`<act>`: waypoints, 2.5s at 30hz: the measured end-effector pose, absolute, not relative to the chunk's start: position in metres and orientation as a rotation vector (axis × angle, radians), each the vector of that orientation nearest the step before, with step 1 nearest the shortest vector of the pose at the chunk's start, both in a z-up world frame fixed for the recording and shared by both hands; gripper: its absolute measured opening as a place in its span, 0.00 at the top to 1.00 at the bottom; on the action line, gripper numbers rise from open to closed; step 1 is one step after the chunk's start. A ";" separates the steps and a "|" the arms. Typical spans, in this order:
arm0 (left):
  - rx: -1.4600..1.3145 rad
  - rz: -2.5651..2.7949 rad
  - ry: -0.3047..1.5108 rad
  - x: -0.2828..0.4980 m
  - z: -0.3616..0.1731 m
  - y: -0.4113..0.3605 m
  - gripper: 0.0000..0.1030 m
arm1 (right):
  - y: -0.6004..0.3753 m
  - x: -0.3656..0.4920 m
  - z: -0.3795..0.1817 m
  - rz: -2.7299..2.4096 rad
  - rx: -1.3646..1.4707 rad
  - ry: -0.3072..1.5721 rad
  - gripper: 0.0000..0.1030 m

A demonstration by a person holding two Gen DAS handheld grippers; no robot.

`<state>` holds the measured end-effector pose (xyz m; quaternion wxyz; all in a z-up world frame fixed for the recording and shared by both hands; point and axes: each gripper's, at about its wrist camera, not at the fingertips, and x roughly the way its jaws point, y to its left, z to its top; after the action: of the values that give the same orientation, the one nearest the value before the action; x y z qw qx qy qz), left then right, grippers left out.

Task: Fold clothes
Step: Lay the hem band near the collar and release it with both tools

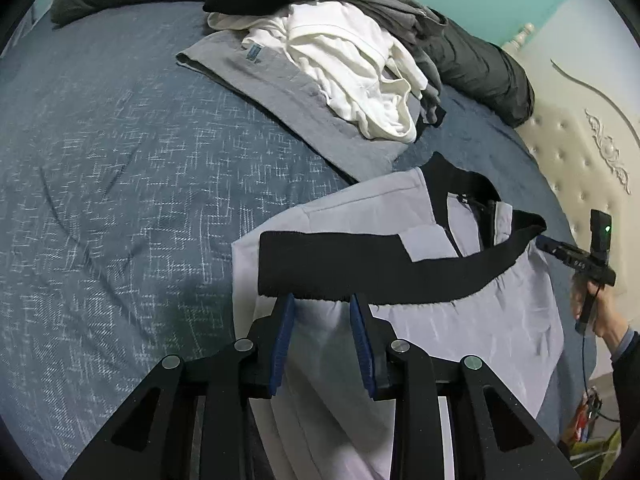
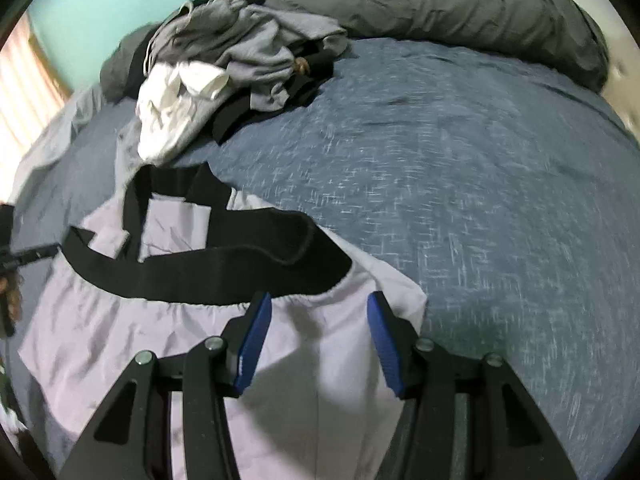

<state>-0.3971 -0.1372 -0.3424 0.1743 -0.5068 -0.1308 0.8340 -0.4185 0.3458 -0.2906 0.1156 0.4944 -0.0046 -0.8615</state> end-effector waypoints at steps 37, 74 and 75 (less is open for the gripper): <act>-1.312 2.506 -0.316 -0.399 -0.321 -0.138 0.93 | 0.338 -0.442 -0.312 -2.539 1.473 -0.062 0.52; -1.440 2.523 -0.409 -0.437 -0.335 -0.148 0.98 | 0.365 -0.456 -0.318 -2.691 1.480 -0.112 0.90; -1.437 2.509 -0.421 -0.432 -0.334 -0.151 0.98 | 0.366 -0.456 -0.318 -2.684 1.492 -0.123 0.88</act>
<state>-0.4324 -0.1508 -0.3335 0.1094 -0.4889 -0.1430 0.8536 -0.4556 0.3659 -0.3183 0.0340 0.4851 -0.0400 -0.8729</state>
